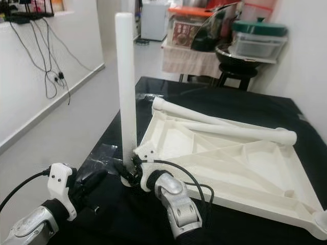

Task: Building children table

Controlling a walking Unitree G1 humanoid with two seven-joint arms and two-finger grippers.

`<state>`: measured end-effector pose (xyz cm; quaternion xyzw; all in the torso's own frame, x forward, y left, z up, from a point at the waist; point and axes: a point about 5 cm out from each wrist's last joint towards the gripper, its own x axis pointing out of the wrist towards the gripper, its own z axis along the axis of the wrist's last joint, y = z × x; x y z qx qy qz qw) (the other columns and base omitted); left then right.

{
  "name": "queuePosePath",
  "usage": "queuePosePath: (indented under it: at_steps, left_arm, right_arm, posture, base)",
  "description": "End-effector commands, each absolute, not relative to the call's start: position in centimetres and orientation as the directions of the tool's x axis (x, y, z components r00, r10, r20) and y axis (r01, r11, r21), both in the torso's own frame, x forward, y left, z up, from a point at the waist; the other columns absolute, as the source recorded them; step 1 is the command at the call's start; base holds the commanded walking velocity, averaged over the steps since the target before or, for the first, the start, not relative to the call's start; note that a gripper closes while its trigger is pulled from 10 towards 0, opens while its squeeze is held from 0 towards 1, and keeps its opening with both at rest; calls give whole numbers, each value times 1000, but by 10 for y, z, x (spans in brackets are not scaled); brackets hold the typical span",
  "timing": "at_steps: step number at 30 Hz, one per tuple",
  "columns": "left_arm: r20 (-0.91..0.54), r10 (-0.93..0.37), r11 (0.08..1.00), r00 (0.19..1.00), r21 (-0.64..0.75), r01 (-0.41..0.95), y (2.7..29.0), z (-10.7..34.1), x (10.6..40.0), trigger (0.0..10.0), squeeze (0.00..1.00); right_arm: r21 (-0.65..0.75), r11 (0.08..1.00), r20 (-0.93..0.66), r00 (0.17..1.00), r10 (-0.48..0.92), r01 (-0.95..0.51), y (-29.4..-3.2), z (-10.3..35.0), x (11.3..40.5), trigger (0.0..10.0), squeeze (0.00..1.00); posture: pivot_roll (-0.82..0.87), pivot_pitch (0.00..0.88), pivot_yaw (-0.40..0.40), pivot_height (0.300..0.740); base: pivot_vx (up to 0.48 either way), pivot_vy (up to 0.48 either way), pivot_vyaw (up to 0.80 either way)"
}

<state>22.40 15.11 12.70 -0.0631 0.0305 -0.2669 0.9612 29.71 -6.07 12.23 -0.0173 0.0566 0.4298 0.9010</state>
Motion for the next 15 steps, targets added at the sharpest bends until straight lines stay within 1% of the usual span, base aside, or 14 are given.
queuePosePath:
  at_steps: [1,2,3,4,6,7,8,9,10,11,13,14,15]
  left_arm:
    - [-32,-522,846,852,-144,513,148,124,224,10000,0]
    - [-32,-522,846,852,-144,513,148,124,225,10000,0]
    - [-31,-522,846,852,-144,513,148,124,225,10000,0]
    - [-31,-522,846,852,-144,513,148,124,225,10000,0]
    - [-31,-520,847,854,-143,511,148,124,225,10000,0]
    - [-31,-520,847,854,-143,511,148,124,225,10000,0]
    - [-31,-519,848,854,-143,510,148,123,225,10000,0]
    - [-32,-518,849,855,-143,509,148,123,225,10000,0]
    - [-32,-518,849,855,-143,509,148,123,225,10000,0]
    - [-32,-518,849,855,-143,509,148,123,225,10000,0]
    - [-32,-518,849,855,-143,509,148,123,225,10000,0]
    - [-33,-518,849,855,-144,509,148,123,225,10000,0]
    - [-33,-518,849,855,-144,509,148,123,225,10000,0]
  right_arm:
    - [-46,531,-87,533,842,-846,-66,137,306,10000,31]
    - [-80,477,-91,483,871,-875,-75,146,316,10000,0]
    - [-102,446,-94,454,886,-889,-83,152,322,10000,0]
    - [-102,446,-94,454,886,-889,-83,152,322,10000,0]
    - [-100,410,-101,419,902,-906,-93,161,333,10000,0]
    - [-100,410,-101,419,902,-906,-93,161,333,10000,0]
    - [-106,391,-104,401,910,-914,-98,165,337,10000,0]
    - [-105,353,-117,364,924,-930,-102,169,341,10000,0]
    - [-105,353,-117,364,924,-930,-102,169,341,10000,0]
    - [-106,326,-125,338,933,-939,-105,172,343,10000,0]
    - [-106,326,-125,338,933,-939,-105,172,343,10000,0]
    - [-91,301,-138,311,940,-949,-109,174,346,8549,0]
    - [-91,301,-138,311,940,-949,-109,174,346,8549,0]
  posture:
    - [110,0,-92,740]
    - [110,0,-92,740]
    - [110,0,-92,740]
    - [110,0,-92,740]
    - [113,0,-94,740]
    - [113,0,-94,740]
    - [118,0,-97,740]
    - [121,0,-96,740]
    - [121,0,-96,740]
    - [121,0,-96,740]
    - [121,0,-96,740]
    - [124,0,-94,740]
    - [124,0,-94,740]
  base:
    - [0,0,0]
    - [0,0,0]
    - [0,0,0]
    - [0,0,0]
    - [0,0,0]
    - [0,0,0]
    - [0,0,0]
    - [0,0,0]
    - [0,0,0]
    - [0,0,0]
    - [0,0,0]
    - [0,0,0]
    - [0,0,0]
